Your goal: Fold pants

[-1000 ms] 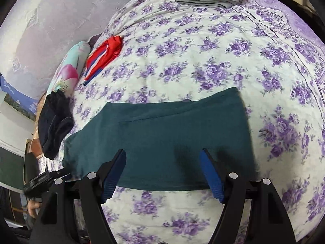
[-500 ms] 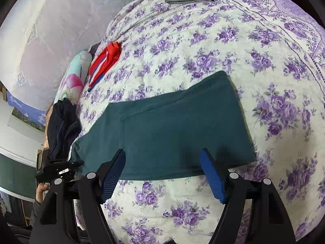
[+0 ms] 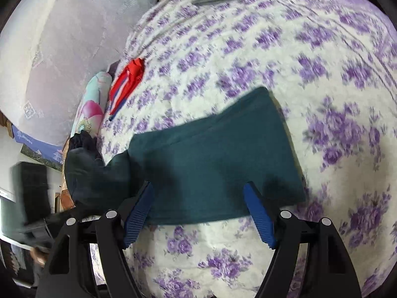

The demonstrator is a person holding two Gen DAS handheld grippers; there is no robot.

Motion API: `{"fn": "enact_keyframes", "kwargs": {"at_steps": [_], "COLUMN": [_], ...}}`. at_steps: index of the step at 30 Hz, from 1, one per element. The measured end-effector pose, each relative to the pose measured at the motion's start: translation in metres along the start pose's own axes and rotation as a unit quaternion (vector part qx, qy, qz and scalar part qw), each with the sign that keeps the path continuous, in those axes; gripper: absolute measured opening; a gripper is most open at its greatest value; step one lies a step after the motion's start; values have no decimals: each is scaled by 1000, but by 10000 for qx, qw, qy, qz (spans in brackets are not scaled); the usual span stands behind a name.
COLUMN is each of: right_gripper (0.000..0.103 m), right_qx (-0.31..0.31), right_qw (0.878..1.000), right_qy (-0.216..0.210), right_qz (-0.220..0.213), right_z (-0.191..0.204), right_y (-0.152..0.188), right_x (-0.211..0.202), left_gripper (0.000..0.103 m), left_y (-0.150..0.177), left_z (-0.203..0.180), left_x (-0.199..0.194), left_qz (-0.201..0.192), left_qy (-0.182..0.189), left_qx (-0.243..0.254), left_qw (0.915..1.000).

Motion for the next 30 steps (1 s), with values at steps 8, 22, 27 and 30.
{"fn": "enact_keyframes", "kwargs": {"at_steps": [8,22,27,30], "right_gripper": [83,21,20,20], "right_qx": [-180,-1636,-1658,-1444], "right_qw": [9997,9778,9855,9894], "right_qy": [-52,861,-165,-132], "right_qz": [169,983,328,-70], "right_z": [9,89,119,92], "right_y": [1,-5,-28,-44], "right_x": [8,103,26,-26], "left_gripper": [70,75,77,82], "left_y": [10,24,23,14], "left_z": [43,109,111,104], "left_x": [-20,-21,-34,-44], "left_qz": [-212,-373,-473,-672], "left_qy": [-194,-1600,-1848,-1883], "left_qx": [-793,-1494,-1437,-1379], "left_qw": [9964,9750,9711,9700]}}
Point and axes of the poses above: each gripper's, at about its wrist camera, not at the fingertips, and x roughly the way its jaws point, z to its left, y to its underside, the point moved 2 cm from there along x, roughly the way its jaws point, and after that the axes turned 1 degree about -z, right-handed, at the moved point
